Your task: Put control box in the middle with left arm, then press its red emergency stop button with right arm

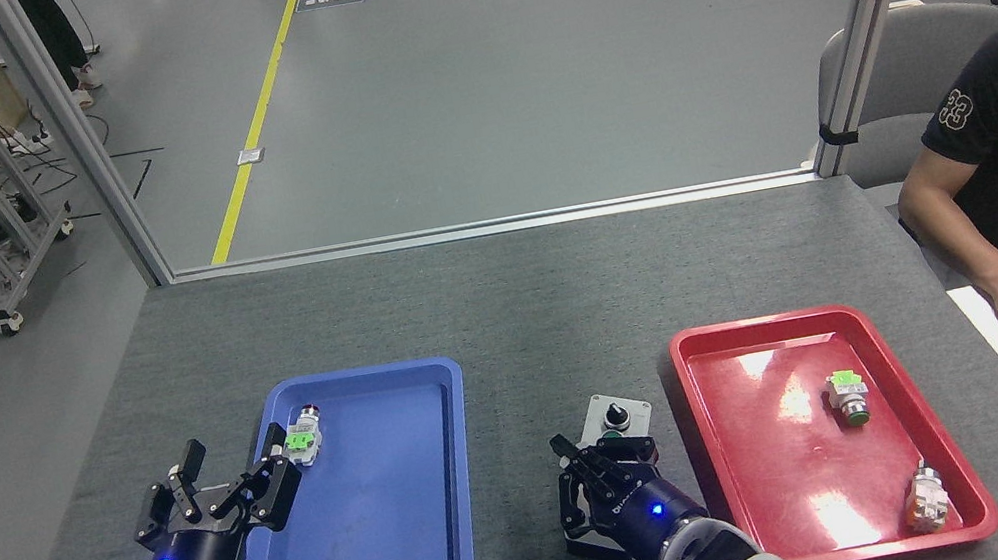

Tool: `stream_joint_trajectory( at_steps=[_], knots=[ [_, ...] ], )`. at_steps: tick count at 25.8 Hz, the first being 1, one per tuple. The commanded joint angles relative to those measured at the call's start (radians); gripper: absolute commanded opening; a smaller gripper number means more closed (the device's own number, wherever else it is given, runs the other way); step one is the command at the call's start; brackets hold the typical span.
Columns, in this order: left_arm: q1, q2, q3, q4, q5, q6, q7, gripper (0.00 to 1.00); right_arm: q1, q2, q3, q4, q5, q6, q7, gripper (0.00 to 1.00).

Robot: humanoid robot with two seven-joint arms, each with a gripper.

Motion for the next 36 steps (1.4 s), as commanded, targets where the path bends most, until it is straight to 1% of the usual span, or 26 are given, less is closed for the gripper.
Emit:
stream_joint_trajectory(
  at_steps=[1,5,12,14,15,16,18,19,20,21,22,24,26,29,31,32,33,36],
  knots=[
    [0.002,-0.006,0.004,0.001,0.004,-0.001,0.003,0.99,0.004,0.0,0.0,0.014,0.002,0.0,-0.002,0.0],
    [0.007,-0.006,0.005,-0.009,-0.001,-0.002,0.001,0.99,0.005,-0.003,0.0,0.023,0.002,0.0,-0.004,0.0],
    [-0.001,-0.005,0.005,-0.01,-0.004,-0.005,-0.004,0.99,-0.002,0.006,0.0,0.087,0.01,0.002,-0.004,0.0],
    [-0.002,-0.005,0.005,-0.01,-0.004,-0.005,-0.005,0.99,-0.002,0.009,-0.01,0.063,0.001,-0.003,-0.007,0.0],
    [-0.002,-0.005,0.005,-0.01,-0.006,-0.005,-0.005,0.99,-0.008,0.011,-0.013,0.034,-0.002,-0.006,-0.019,0.0],
    [-0.001,-0.003,0.005,-0.01,-0.006,-0.005,-0.005,0.99,-0.012,0.009,-0.015,-0.006,-0.004,-0.006,-0.039,0.03],
    [0.002,-0.005,0.005,-0.01,-0.006,-0.005,-0.005,0.99,-0.016,0.003,-0.021,-0.063,-0.005,0.0,-0.074,0.3],
    [0.002,-0.003,0.005,-0.01,-0.006,-0.005,-0.005,0.99,-0.016,0.009,-0.052,-0.091,-0.01,0.011,-0.091,0.53],
    [0.002,-0.003,0.005,-0.01,-0.007,-0.005,-0.005,0.99,-0.022,0.014,-0.121,-0.112,-0.024,0.031,-0.104,0.86],
    [0.001,-0.003,0.005,-0.012,-0.007,-0.005,-0.005,0.99,-0.035,0.02,-0.187,-0.123,-0.047,0.039,-0.113,0.99],
    [-0.002,-0.005,0.005,-0.013,-0.007,-0.005,-0.005,0.99,-0.047,0.026,-0.231,-0.13,-0.067,0.031,-0.114,1.0],
    [-0.002,-0.003,0.005,-0.023,-0.007,-0.005,-0.007,0.99,-0.054,0.021,-0.253,-0.134,-0.09,0.02,-0.117,1.0],
    [-0.002,-0.002,0.005,-0.026,-0.009,-0.005,-0.007,0.99,-0.059,0.008,-0.286,-0.134,-0.09,0.03,-0.114,1.0],
    [0.008,0.004,0.004,-0.026,-0.01,-0.005,-0.007,0.99,-0.054,-0.009,-0.412,-0.132,-0.087,0.023,-0.113,1.0],
    [0.013,0.004,0.004,-0.029,-0.009,-0.008,0.001,0.99,-0.03,-0.04,-0.441,-0.132,-0.087,0.025,-0.113,1.0],
    [0.015,0.004,0.002,-0.035,-0.009,-0.01,0.001,0.99,0.001,-0.052,-0.451,-0.134,-0.09,0.022,-0.114,1.0],
    [0.027,0.004,0.001,-0.042,-0.01,-0.011,0.001,0.99,0.056,-0.051,-0.466,-0.152,-0.09,0.022,-0.119,1.0],
    [0.114,-0.002,0.002,-0.085,-0.009,-0.01,-0.001,0.99,0.243,-0.031,-0.472,-0.319,-0.082,0.033,-0.119,1.0]
  ],
)
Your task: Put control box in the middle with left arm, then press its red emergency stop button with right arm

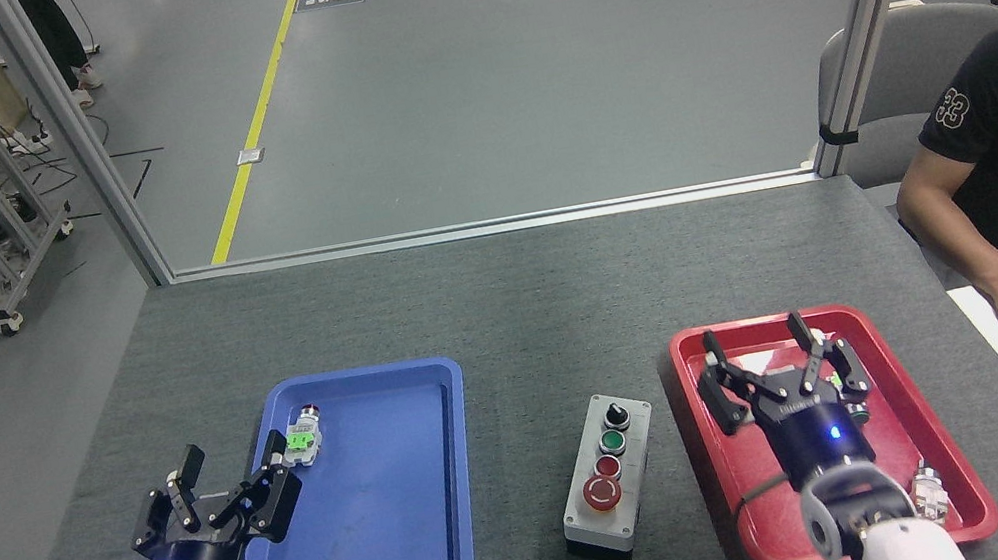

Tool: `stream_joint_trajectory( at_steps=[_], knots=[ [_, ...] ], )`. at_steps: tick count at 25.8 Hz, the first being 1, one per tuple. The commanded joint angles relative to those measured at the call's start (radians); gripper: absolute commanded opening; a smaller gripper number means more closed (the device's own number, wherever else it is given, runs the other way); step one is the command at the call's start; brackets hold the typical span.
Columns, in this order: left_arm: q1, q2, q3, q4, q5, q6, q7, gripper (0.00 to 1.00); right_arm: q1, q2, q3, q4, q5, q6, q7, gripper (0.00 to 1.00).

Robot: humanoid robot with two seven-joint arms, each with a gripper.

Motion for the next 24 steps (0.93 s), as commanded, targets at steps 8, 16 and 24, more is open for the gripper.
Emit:
stream_joint_trajectory(
  at_steps=[8,16,24],
  knots=[
    [0.088,-0.068,-0.006,0.001,-0.004,0.005,-0.003,0.99,0.302,0.073,-0.013,-0.31,0.01,0.064,0.008,1.0],
    [0.087,-0.073,-0.006,0.005,0.011,-0.001,0.03,0.99,0.223,0.079,-0.006,-0.293,0.013,0.17,0.009,1.0],
    [0.087,-0.074,-0.006,0.005,0.011,-0.001,0.03,0.99,0.219,0.068,-0.01,-0.278,0.012,0.142,0.011,1.0]
  ],
)
